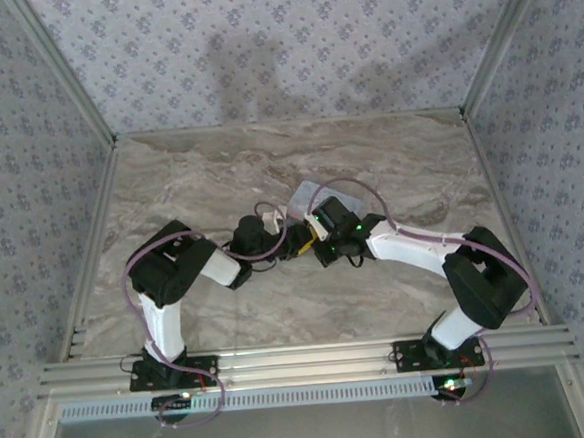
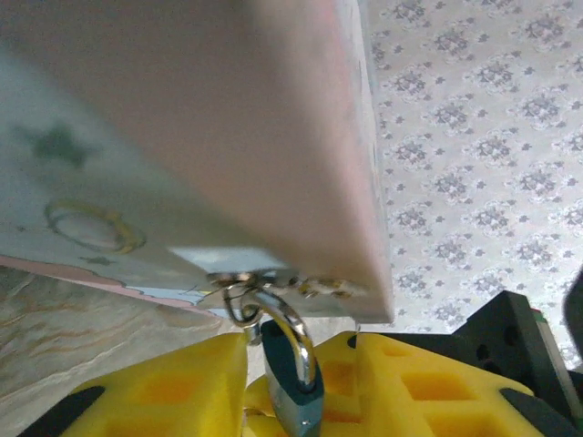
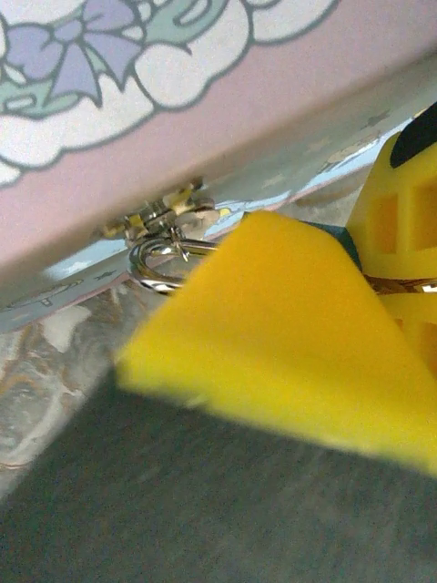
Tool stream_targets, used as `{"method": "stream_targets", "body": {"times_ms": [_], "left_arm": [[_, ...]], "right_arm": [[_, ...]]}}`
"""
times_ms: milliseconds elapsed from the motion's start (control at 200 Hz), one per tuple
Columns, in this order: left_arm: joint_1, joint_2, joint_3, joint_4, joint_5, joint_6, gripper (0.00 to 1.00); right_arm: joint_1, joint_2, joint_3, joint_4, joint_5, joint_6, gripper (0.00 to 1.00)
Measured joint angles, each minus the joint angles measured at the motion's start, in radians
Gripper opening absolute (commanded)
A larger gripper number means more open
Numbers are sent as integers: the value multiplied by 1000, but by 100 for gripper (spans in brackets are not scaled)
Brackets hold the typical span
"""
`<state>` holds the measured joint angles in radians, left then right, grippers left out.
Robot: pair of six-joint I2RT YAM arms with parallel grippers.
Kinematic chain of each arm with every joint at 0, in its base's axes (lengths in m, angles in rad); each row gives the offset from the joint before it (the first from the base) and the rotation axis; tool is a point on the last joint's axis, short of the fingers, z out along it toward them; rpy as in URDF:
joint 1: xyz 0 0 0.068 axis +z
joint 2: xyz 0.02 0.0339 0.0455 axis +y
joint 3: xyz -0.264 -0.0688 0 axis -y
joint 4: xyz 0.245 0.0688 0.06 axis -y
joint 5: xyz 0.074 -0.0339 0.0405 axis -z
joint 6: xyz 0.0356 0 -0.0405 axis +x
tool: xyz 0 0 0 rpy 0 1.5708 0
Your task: Unlock the padlock with the key
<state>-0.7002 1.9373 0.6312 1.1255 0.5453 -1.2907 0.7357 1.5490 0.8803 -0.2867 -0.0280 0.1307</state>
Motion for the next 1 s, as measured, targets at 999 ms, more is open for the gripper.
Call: {"method": "stream_targets", "body": {"times_ms": [999], "left_arm": [[157, -487, -101, -515, -248, 270, 57]], "right_arm": [[24, 93, 48, -16, -20, -130, 0]]}}
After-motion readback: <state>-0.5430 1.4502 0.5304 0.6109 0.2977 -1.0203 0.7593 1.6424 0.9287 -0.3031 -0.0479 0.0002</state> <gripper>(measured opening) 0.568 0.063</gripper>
